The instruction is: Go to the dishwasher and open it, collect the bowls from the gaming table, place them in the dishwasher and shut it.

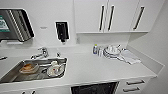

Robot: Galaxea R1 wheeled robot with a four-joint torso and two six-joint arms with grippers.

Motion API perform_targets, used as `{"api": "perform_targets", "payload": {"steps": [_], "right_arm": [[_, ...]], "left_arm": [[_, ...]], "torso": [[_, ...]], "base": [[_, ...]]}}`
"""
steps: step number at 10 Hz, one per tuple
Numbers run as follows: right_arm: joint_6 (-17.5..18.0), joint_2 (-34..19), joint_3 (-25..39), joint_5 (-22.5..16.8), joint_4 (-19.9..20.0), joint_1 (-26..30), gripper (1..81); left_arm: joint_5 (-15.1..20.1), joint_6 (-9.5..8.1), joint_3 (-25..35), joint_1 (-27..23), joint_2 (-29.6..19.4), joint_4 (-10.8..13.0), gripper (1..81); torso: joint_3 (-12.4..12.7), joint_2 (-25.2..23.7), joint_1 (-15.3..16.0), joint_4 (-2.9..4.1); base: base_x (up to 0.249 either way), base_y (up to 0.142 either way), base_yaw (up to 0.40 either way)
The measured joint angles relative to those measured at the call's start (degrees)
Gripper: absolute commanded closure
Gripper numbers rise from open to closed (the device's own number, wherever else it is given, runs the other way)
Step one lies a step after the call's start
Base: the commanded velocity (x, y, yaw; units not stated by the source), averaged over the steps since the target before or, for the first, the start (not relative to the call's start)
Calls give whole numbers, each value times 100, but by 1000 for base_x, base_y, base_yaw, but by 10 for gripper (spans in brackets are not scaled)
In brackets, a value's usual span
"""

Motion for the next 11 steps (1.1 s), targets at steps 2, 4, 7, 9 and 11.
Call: {"api": "perform_targets", "payload": {"steps": [2, 4, 7, 9, 11], "right_arm": [[-9, -229, 165, 20, 0, 20, 10], [-12, -625, 474, 35, 0, -30, 10], [-59, -1458, 532, 50, -11, -599, 10], [-94, -1387, 379, 22, -59, -995, 10], [-113, -1248, -72, 11, -113, -1047, 10]], "left_arm": [[0, 0, 0, 0, -2, 0, 10], [1, 0, 0, -11, 0, 0, 10], [0, 0, 0, -61, 20, 5, 10], [1, 0, 0, -61, 24, 5, 10], [9, 0, 0, -30, 28, 2, 10]], "torso": [[0, 0, 0, 0], [0, 0, 0, 0], [0, 0, 0, 0], [0, -15, 6, 0], [0, -236, 147, 0]], "base": [[0, 0, 0], [0, 0, 0], [0, 0, 0], [0, 0, 0], [0, 0, 0]]}}
